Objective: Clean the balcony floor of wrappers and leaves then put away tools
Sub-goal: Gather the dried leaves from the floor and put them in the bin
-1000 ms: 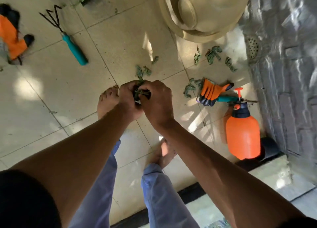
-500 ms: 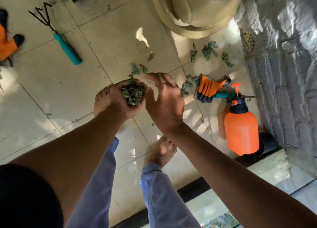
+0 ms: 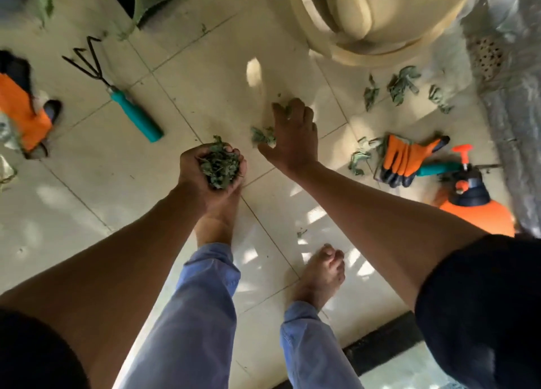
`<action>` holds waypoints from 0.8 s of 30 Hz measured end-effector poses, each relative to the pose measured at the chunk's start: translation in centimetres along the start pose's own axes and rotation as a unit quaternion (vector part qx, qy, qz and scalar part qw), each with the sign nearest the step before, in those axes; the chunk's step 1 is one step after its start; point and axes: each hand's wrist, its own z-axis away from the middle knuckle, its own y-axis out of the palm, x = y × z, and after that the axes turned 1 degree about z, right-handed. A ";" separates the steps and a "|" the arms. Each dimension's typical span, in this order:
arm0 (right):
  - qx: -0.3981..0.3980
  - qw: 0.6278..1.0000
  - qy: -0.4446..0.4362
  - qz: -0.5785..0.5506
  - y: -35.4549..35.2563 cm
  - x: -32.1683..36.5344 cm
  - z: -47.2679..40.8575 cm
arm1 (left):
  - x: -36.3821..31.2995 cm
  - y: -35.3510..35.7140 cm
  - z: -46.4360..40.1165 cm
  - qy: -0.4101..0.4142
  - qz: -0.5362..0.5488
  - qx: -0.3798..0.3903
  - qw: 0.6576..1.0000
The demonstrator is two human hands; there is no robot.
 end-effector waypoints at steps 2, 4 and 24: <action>-0.022 1.000 -0.008 0.000 0.4 0.9 -0.1 | -1.0 0.4 -0.6 0.005 -0.013 -0.009 1.000; -0.014 1.000 -0.020 -0.019 0.9 1.7 0.2 | -1.7 0.8 -1.0 0.009 -0.019 -0.008 1.000; -0.133 0.887 0.088 -0.433 -8.5 0.8 6.7 | 3.1 5.3 -2.8 0.027 -0.062 -0.017 0.998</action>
